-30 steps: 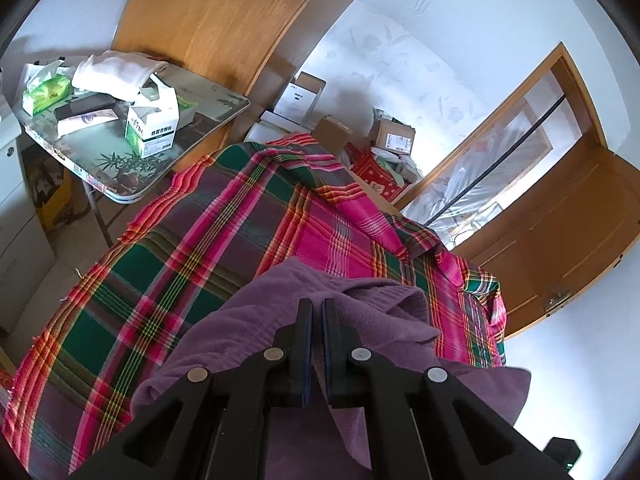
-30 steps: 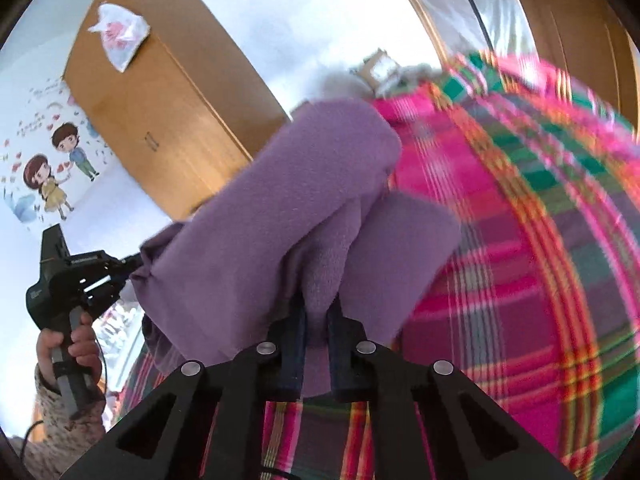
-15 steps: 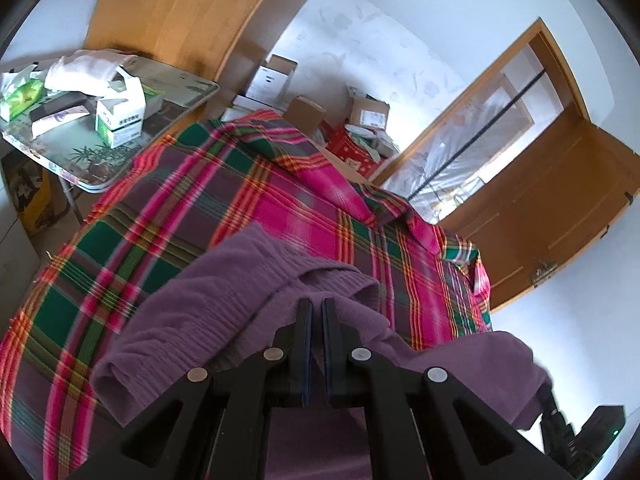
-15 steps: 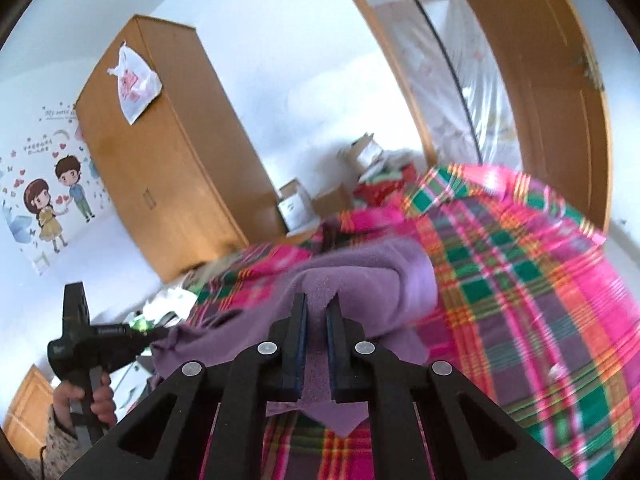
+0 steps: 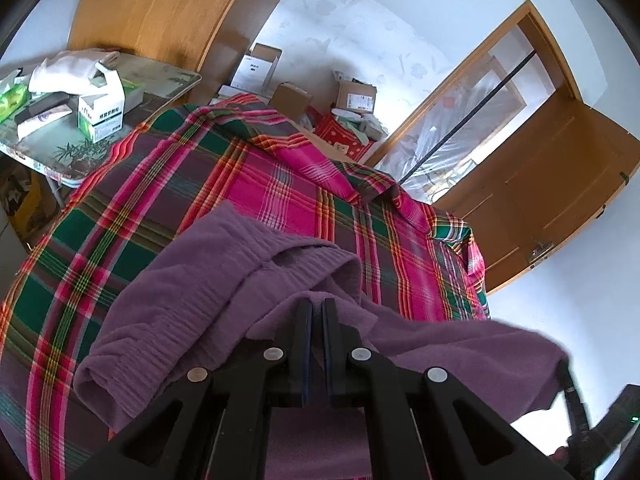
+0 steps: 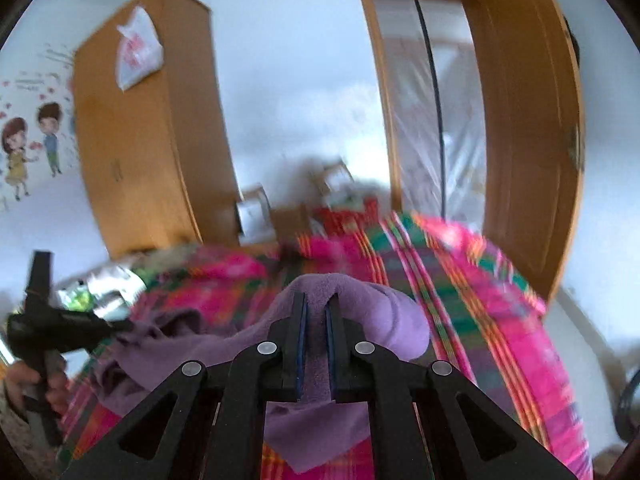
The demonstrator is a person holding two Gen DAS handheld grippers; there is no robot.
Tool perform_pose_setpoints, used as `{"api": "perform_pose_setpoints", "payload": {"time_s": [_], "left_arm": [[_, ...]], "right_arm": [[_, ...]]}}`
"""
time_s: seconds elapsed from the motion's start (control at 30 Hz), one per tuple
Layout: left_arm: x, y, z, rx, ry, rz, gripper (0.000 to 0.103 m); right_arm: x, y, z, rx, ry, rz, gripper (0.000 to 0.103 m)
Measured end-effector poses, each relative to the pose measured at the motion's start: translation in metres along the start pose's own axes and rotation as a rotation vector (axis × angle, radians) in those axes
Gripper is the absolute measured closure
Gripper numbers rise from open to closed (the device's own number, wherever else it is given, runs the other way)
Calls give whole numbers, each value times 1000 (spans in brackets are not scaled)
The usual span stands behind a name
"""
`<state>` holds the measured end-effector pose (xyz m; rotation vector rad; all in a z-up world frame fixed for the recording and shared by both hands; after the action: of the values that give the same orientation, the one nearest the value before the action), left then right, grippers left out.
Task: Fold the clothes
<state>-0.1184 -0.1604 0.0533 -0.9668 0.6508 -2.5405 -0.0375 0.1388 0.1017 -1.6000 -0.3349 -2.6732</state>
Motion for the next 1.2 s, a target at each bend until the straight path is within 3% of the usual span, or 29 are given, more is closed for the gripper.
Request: {"api": "perform_pose_setpoints", "payload": {"time_s": [0.13, 0.43, 0.47, 0.53, 0.67, 0.77, 1.0, 1.07, 1.2], "left_arm": [[-2, 1, -5, 1, 14, -2, 98], [1, -5, -5, -6, 13, -10, 98], [1, -6, -5, -7, 13, -10, 98], [2, -7, -5, -8, 13, -12, 98], [4, -11, -5, -23, 12, -13, 98], [6, -14, -4, -33, 9, -15, 98], [17, -23, 3, -51, -18, -26, 98], [23, -24, 5, -57, -30, -24, 98], [30, -23, 5, -55, -43, -32, 98]], "right_arm": [[-23, -23, -24, -62, 125, -44, 94], [-27, -27, -35, -66, 175, -29, 91], [-27, -25, -33, -77, 169, -14, 90], [-26, -21, -28, -99, 156, 16, 74], [-28, 0, 1, -108, 37, 105, 72], [-36, 21, 3, 4, 43, 155, 65], [-78, 75, -33, 224, 222, 258, 58], [-88, 86, -43, 235, 256, 301, 57], [-89, 92, -55, 154, 255, 347, 57]]}}
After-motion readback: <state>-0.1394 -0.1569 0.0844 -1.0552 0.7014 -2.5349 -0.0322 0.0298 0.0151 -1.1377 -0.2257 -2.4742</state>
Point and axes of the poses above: each gripper's, at about its wrist camera, not at the fingertips, and z roughly against the way its jaws point, y to its left, x to its top, the point moved 3 cm from there along -z, roughly the way its jaws point, and after that the axes turned 2 degrees about -z, right-handed, at the moved point
